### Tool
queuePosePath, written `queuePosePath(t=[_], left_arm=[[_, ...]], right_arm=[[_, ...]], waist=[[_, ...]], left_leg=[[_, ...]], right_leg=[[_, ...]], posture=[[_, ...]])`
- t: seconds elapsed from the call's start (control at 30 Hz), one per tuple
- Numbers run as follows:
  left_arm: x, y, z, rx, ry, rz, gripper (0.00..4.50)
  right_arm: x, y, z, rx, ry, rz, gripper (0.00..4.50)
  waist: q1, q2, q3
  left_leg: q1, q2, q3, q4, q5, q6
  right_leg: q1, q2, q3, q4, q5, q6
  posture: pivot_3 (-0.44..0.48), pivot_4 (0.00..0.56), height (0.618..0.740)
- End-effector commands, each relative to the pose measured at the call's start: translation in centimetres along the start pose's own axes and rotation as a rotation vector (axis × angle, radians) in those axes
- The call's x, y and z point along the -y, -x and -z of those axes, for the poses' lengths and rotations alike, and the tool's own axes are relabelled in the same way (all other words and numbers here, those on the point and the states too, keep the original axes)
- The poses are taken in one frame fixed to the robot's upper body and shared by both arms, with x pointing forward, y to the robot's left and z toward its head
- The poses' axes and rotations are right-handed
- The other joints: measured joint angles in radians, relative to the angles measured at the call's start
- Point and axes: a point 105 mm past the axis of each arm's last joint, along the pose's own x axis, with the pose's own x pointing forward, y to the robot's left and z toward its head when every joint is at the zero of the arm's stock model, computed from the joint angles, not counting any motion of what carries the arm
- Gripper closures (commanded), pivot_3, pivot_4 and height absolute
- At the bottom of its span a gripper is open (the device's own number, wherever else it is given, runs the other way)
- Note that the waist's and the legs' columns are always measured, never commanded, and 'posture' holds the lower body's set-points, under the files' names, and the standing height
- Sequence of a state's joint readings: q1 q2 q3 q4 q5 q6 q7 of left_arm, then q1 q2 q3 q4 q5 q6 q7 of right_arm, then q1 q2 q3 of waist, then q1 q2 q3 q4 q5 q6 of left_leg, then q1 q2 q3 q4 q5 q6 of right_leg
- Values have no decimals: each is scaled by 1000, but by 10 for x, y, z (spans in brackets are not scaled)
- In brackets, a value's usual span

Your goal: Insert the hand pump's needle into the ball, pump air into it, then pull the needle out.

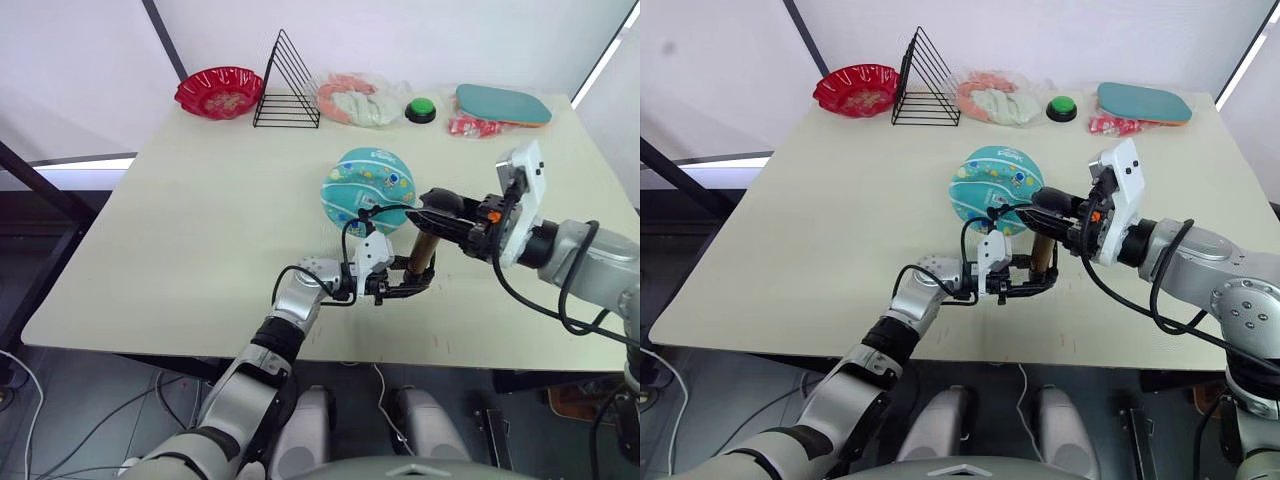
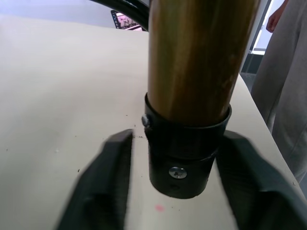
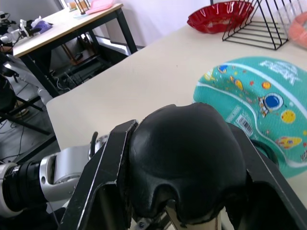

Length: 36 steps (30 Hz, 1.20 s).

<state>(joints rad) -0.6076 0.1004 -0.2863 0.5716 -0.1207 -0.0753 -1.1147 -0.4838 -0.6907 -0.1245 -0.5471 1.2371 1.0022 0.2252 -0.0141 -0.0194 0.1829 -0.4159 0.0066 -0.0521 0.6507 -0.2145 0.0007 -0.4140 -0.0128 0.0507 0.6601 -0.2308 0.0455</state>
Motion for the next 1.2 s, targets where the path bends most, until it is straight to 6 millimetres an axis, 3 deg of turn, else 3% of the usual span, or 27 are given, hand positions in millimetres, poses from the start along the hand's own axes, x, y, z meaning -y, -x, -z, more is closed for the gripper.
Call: queuePosePath(t=[0.03, 0.2, 0.37, 0.53, 0.63, 0.83, 0.9, 1.03, 1.2], left_arm=[[3, -4, -11, 34, -28, 20, 3433], [2, -5, -6, 12, -22, 7, 3433], [-3, -19, 9, -48, -24, -75, 3433], [-12, -37, 28, -121, -31, -209, 3433], [-11, -48, 32, -133, -14, -244, 3433], [-5, -57, 44, -174, 1, -243, 3433], [-4, -59, 45, -180, 2, -244, 3433], [-2, -63, 45, -180, 4, -240, 3433], [2, -59, 56, -220, -1, -218, 3433]], right_arm=[[-8, 4, -15, 55, 55, -18, 2787], [-6, 5, -14, 48, 62, -7, 2787], [11, 9, -8, 28, 80, 89, 2787], [43, 12, 21, -60, 59, 271, 2789], [50, 11, 34, -87, 44, 311, 2789], [55, 10, 41, -103, 51, 344, 2906], [57, 12, 46, -117, 50, 361, 3308], [62, 19, 51, -121, 42, 393, 3351], [57, 22, 40, -55, 54, 380, 3351]], waist=[[0, 0, 0], [0, 0, 0], [3, 0, 0], [3, 0, 0], [-1, 0, 0], [1, 0, 0], [1, 0, 0], [5, 0, 0], [4, 0, 0]], left_leg=[[0, 0, 0, 0, 0, 0], [0, 0, 0, 0, 0, 0], [0, 0, 0, 0, 0, 0], [0, -1, 0, 0, 0, 0], [0, -1, 0, 0, 0, 0], [0, 0, 1, 0, 0, 0], [0, -1, 1, 0, 0, 0], [0, -1, 1, 0, 0, 0], [0, -1, 1, 0, 0, 0]], right_leg=[[0, 0, 0, 0, 0, 0], [0, 0, 0, 0, 0, 0], [0, 0, 0, 0, 0, 0], [0, -1, 0, -1, 0, 0], [0, 0, 0, -1, 0, 1], [-1, 1, 1, 0, 0, 1], [-1, 0, 1, 0, 0, 1], [-1, 0, 1, 0, 0, 1], [0, 0, 1, 0, 1, 1]], posture=[[0, 150, 740], [0, 150, 740], [0, 150, 740], [0, 150, 740], [0, 150, 740], [0, 150, 740], [0, 150, 740], [0, 150, 740], [0, 150, 740]])
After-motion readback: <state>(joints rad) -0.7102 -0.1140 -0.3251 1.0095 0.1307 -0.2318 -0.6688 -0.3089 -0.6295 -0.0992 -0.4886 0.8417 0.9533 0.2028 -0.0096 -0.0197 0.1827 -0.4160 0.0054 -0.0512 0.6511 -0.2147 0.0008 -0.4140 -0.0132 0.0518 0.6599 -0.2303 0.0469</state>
